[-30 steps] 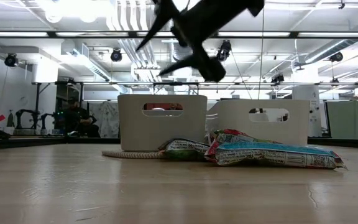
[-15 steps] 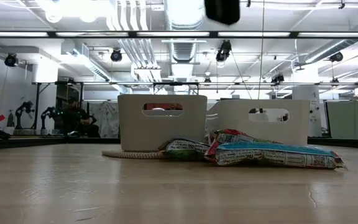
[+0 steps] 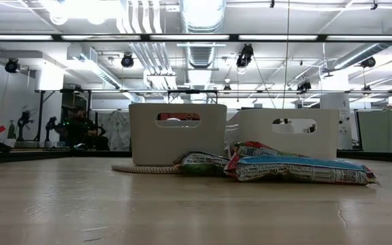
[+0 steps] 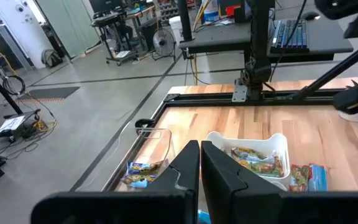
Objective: Pick and place Granola Bars by type
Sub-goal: Put the red granola bar into the gray bin
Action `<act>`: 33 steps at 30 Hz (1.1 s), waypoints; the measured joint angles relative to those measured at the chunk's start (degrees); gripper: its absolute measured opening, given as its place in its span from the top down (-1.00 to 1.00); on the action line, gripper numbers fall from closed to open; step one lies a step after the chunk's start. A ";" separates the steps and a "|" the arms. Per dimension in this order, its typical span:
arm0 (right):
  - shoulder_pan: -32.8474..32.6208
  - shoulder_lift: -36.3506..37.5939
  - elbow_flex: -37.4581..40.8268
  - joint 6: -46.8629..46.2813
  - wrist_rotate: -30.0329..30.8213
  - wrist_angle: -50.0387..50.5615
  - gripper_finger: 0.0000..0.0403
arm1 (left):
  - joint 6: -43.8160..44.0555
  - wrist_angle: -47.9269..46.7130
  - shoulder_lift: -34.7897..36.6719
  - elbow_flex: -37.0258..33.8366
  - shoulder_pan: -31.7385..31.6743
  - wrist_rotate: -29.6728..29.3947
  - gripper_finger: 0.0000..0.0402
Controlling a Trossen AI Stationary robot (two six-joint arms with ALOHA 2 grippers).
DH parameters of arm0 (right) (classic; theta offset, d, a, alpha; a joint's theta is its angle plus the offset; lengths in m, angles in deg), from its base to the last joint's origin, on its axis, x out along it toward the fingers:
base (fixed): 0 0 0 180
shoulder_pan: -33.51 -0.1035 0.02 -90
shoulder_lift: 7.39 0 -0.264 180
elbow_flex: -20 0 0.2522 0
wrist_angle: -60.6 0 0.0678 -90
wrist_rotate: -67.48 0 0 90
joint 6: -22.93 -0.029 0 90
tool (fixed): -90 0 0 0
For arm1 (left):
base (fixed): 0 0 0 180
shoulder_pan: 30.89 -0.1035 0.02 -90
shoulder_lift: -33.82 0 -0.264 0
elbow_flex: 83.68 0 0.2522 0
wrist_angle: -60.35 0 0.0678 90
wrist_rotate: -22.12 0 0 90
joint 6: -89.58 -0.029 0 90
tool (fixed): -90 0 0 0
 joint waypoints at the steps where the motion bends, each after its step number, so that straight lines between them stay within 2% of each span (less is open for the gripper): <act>1: -1.03 0.00 0.00 -1.63 1.56 1.00 0.40 | 0.05 0.00 0.00 0.00 0.01 0.00 1.00; 4: -3.66 0.00 0.00 -5.97 5.98 5.15 0.40 | 0.05 0.00 0.00 0.00 0.02 0.00 1.00; 7: -5.11 0.00 0.00 -8.79 7.88 9.06 0.40 | -0.22 0.00 -0.30 0.00 0.00 0.00 1.00; 20: -6.08 -0.43 0.00 -7.41 7.43 20.00 0.40 | -0.79 -0.04 -2.06 0.00 0.00 0.13 1.00; 23: -6.32 -0.76 0.02 -9.77 6.81 23.78 0.41 | -0.42 -0.04 -2.24 0.00 0.02 0.43 1.00; 27: -6.93 -1.28 0.05 -14.11 6.80 27.36 0.51 | -0.30 -0.07 -2.25 0.00 0.01 1.40 1.00; 33: -7.37 -2.88 0.02 -16.56 7.39 27.42 0.76 | -0.24 -0.15 -2.29 0.00 0.01 1.42 1.00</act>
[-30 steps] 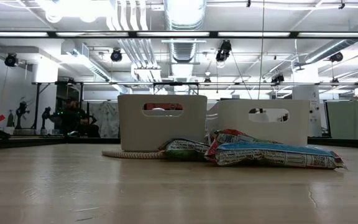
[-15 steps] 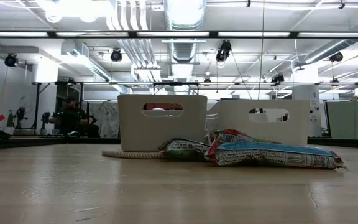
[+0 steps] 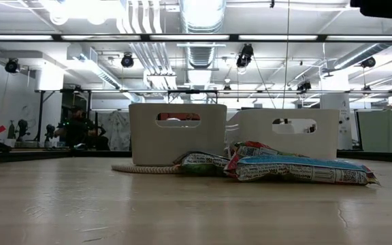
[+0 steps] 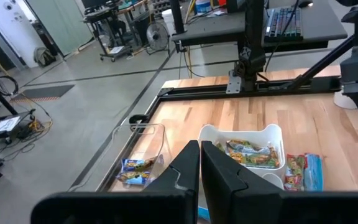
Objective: Pick and place Granola Bars by type
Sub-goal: Put the red granola bar into the gray bin
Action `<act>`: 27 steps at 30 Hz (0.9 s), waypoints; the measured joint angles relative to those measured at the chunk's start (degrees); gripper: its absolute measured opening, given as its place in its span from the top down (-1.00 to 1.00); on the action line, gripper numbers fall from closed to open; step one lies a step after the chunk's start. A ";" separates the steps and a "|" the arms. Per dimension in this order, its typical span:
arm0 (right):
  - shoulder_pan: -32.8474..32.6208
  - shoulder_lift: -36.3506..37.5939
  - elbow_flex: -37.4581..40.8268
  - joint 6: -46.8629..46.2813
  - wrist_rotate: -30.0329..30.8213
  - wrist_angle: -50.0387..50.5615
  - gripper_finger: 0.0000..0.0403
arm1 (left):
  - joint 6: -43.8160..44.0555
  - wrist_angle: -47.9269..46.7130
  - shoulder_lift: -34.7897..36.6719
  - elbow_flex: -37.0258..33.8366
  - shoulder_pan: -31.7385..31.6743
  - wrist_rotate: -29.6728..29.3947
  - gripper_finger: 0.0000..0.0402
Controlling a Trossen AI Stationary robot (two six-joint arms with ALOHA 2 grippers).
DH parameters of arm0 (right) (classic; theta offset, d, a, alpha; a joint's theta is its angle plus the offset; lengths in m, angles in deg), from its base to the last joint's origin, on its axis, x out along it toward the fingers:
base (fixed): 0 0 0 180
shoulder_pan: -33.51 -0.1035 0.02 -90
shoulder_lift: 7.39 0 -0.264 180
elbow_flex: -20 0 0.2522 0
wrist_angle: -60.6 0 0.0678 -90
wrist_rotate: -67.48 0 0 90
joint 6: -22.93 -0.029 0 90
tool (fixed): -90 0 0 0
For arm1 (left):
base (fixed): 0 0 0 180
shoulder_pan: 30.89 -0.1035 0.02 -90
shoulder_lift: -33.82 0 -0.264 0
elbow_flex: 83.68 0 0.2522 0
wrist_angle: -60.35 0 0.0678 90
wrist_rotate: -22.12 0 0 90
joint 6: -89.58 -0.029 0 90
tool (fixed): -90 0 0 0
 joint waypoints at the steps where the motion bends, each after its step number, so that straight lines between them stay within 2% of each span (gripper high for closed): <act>1: -0.02 -0.20 0.00 -0.02 0.01 -0.14 0.80 | 0.01 -0.08 0.00 0.00 -0.01 0.00 1.00; 7: -0.24 -1.21 0.00 1.36 0.23 -0.64 0.94 | 0.05 -0.39 0.00 0.00 0.01 0.00 1.00; 14: -0.22 -1.30 0.00 5.32 2.60 1.58 0.96 | 0.13 -0.89 -0.02 -0.02 0.02 0.00 1.00; 20: -0.22 -4.63 -0.02 -4.76 4.64 9.43 0.96 | 0.36 -0.91 -0.02 -0.01 0.00 0.00 1.00; 27: 0.16 -11.54 0.00 -13.37 5.67 11.37 0.96 | 0.40 -1.16 -0.02 0.00 0.01 -0.01 1.00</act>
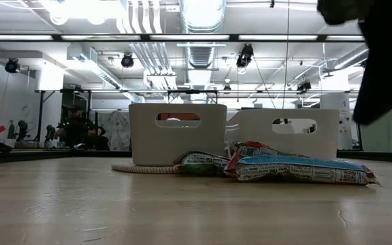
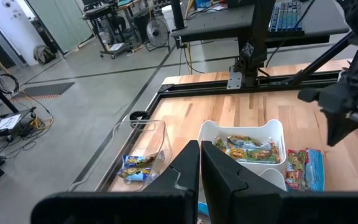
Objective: Pick and place Granola Bars by type
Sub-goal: Put the red granola bar into the gray bin
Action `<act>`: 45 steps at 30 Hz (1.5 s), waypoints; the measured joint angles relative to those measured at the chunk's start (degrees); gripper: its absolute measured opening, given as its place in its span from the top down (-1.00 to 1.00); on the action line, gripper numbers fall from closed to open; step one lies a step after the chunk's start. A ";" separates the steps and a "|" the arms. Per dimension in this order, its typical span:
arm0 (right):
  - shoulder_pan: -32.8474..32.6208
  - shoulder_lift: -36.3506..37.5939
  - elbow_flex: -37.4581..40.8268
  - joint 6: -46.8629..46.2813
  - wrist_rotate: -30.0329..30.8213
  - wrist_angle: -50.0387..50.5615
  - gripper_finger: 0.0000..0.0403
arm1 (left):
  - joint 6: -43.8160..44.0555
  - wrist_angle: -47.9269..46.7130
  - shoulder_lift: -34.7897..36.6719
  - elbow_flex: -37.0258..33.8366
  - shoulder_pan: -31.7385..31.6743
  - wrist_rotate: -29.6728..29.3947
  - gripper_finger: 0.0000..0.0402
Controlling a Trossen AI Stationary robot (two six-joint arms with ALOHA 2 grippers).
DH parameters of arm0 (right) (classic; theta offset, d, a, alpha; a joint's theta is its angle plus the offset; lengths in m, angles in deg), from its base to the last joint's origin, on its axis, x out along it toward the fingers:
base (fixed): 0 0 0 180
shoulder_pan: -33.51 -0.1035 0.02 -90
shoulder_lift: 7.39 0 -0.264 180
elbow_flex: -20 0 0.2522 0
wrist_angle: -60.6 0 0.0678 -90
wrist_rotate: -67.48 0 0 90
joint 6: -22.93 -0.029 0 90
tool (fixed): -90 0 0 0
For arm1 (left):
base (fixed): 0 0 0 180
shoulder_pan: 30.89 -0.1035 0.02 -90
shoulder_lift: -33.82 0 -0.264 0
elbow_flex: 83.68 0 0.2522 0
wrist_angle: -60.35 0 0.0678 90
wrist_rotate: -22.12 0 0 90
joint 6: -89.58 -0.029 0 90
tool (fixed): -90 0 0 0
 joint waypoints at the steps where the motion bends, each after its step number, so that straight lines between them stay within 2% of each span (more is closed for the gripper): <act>1: 0.02 -0.74 0.00 -1.97 0.50 0.71 0.96 | 0.02 0.00 0.00 -0.02 -0.01 -0.01 1.00; 4: 0.07 -2.35 -0.04 -7.92 1.57 3.81 0.96 | 0.03 0.00 0.00 0.00 0.00 -0.01 1.00; 9: 0.05 -4.12 -2.71 -13.98 2.02 15.98 0.96 | 0.07 -0.04 0.00 -0.02 -0.01 -0.01 1.00; 12: 0.02 -4.59 -3.66 -13.73 2.02 19.29 0.96 | 0.08 -0.69 0.00 -0.02 0.01 -0.01 1.00; 18: 0.02 -4.66 -3.61 -11.38 3.84 18.59 0.96 | 0.11 -2.04 -0.04 -0.02 -0.01 -0.01 1.00; 25: 0.50 -4.94 -3.30 -4.30 6.54 17.36 0.96 | 0.09 -2.12 -0.04 -0.02 0.01 0.04 1.00; 45: 4.26 -6.58 -3.48 17.88 6.56 12.22 0.96 | 0.04 -2.52 -0.04 -0.02 -0.01 0.08 1.00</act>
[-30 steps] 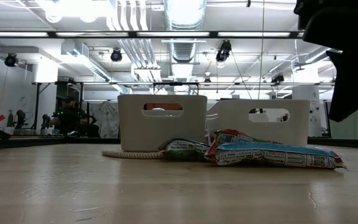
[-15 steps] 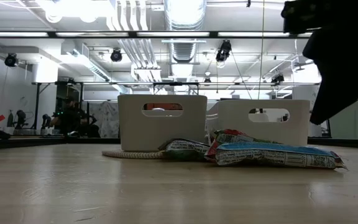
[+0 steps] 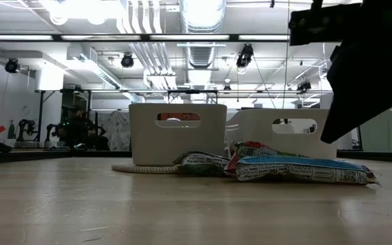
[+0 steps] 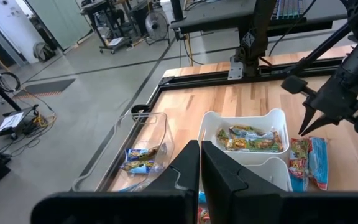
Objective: Pick and place Granola Bars by type
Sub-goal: Put the red granola bar into the gray bin
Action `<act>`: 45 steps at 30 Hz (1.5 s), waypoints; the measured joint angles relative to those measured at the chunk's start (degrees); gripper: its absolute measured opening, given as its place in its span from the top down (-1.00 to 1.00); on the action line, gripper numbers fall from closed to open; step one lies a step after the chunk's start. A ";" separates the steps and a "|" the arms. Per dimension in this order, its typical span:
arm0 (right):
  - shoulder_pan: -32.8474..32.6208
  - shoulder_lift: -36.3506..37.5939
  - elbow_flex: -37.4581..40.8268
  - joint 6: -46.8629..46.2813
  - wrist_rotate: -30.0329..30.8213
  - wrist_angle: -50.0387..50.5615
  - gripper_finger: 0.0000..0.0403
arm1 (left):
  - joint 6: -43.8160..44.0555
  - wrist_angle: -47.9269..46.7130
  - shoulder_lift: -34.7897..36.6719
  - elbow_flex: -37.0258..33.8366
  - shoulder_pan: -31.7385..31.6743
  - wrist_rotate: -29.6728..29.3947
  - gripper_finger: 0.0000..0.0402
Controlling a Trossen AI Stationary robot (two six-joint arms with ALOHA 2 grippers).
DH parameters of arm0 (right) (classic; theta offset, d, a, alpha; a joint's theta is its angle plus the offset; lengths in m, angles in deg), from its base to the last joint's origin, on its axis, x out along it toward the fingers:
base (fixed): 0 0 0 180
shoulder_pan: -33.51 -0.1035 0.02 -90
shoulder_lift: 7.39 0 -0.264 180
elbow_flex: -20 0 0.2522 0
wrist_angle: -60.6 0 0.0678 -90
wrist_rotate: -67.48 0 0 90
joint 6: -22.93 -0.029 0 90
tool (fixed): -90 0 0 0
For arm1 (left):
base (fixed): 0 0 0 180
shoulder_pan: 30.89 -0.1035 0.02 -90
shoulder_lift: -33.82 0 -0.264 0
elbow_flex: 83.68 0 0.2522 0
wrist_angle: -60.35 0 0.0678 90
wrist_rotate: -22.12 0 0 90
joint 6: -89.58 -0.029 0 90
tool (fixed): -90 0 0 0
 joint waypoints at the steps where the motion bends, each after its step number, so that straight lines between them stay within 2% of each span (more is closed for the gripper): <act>1: 0.15 0.00 0.00 1.41 0.00 -0.80 0.96 | 0.00 -0.17 0.00 0.00 0.01 0.00 1.00; 4: 0.49 0.00 0.00 4.34 -0.02 -2.29 0.96 | 0.00 -0.61 0.00 0.00 -0.01 0.00 1.00; 19: 2.12 0.00 2.07 5.16 -0.02 -4.34 0.96 | 0.00 -1.00 0.00 0.00 0.01 0.02 1.00; 27: 3.50 -0.02 2.97 9.33 -0.07 -8.74 0.96 | 0.00 -1.02 0.00 0.00 0.00 0.02 1.00; 39: 4.66 -0.02 4.12 9.35 -0.07 -10.16 0.96 | 0.00 -1.02 0.00 0.00 0.00 0.02 1.00; 45: 4.66 -0.02 5.09 11.86 -1.75 -18.96 0.96 | 0.00 -1.04 0.00 0.00 0.01 0.02 1.00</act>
